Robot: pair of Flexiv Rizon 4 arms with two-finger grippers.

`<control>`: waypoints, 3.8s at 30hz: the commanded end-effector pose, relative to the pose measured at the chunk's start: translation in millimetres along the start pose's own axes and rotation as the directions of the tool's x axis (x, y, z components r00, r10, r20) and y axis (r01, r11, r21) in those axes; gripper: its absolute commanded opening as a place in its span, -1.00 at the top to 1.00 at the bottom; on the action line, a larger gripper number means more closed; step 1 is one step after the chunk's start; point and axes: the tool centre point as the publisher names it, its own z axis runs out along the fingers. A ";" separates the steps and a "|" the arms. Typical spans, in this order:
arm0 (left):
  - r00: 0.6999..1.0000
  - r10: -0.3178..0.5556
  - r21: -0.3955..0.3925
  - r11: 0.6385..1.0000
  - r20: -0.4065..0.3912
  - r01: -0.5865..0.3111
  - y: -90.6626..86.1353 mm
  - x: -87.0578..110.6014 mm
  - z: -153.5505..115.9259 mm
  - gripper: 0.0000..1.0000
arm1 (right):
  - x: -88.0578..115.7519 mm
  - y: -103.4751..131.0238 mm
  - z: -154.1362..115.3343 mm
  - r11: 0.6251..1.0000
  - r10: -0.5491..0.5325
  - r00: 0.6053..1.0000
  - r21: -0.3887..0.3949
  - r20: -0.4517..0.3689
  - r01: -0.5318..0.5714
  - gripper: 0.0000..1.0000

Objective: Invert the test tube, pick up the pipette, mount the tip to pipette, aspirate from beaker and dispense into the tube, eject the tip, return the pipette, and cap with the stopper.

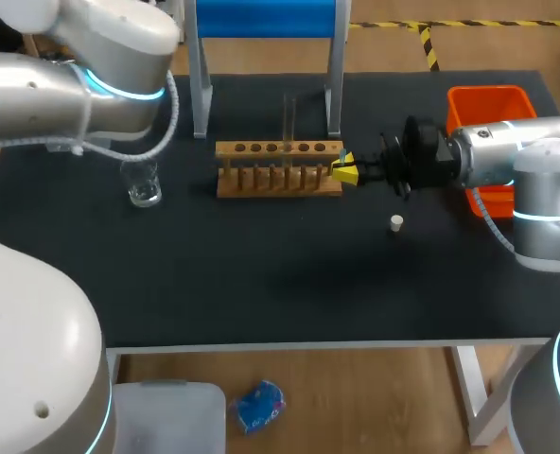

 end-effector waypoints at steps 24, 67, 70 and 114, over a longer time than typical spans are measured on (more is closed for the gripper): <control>0.808 0.163 0.330 0.943 -0.567 0.040 35.2 37.6 -85.6 1.00 | 0.9 0.1 -0.6 1.000 -0.001 1.000 0.001 0.002 0.001 1.00; 0.688 0.181 0.332 0.939 -0.703 0.092 -17.6 243.0 -194.8 1.00 | 0.9 0.1 -0.6 1.000 -0.001 1.000 0.001 0.002 0.001 1.00; 0.690 0.152 0.322 0.939 -0.708 0.123 -20.8 256.3 -198.7 1.00 | 0.9 0.1 -0.6 1.000 -0.001 1.000 0.001 0.002 0.001 1.00; 0.602 0.111 0.289 0.934 -0.791 0.208 -48.0 290.1 -201.5 1.00 | 0.9 0.1 -0.6 1.000 -0.001 1.000 0.001 0.002 0.001 1.00</control>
